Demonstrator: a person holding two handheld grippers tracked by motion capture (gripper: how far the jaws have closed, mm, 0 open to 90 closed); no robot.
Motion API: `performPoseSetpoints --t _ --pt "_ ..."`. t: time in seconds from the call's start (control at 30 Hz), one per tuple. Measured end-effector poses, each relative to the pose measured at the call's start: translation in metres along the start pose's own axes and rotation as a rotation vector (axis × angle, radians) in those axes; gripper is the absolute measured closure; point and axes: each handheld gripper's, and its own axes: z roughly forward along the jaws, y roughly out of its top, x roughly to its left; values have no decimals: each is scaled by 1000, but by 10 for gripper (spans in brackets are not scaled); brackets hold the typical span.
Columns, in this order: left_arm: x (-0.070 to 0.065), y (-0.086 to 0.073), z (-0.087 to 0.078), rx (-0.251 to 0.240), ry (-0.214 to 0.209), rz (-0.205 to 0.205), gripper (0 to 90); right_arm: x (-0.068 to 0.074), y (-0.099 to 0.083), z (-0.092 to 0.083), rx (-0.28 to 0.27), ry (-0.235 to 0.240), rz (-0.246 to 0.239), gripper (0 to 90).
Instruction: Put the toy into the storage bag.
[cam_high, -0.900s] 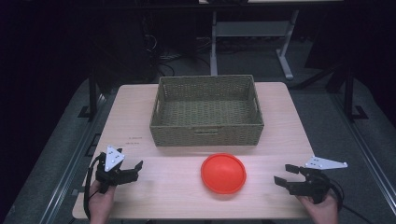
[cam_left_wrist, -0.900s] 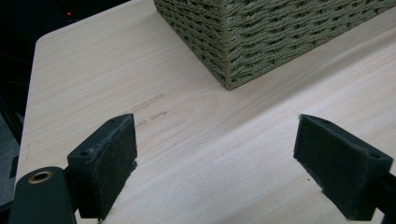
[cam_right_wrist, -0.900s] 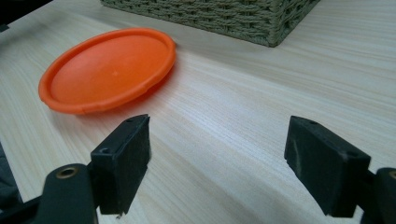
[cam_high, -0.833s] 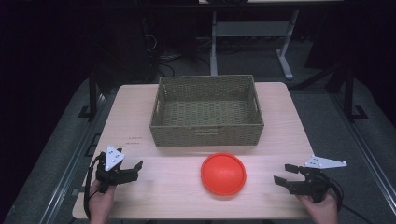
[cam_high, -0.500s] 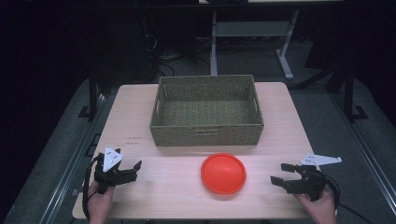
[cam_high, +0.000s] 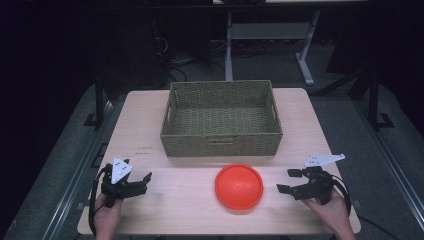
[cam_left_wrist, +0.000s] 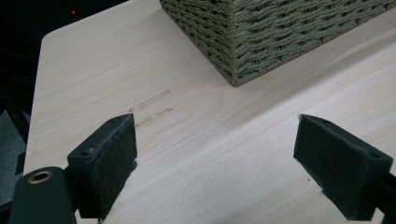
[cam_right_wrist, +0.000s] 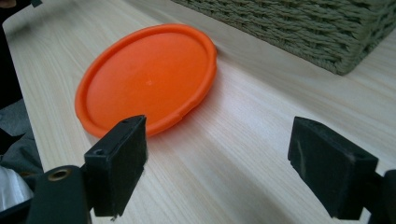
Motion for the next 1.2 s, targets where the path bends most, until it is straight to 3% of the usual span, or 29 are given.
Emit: performPoseSetpoints --t 0.53,0.77,0.9,1.2 --pt "3 -1 -2 -7 8 -9 128 6 28 9 60 -3 -27 197" --pt "3 -1 -3 -9 9 -7 129 9 39 19 97 6 -38 189" --pt "3 0 -2 -6 3 -6 128 10 45 26 99 34 -27 192" --pt "3 0 -2 -9 4 -6 128 15 59 50 179 45 -51 191"
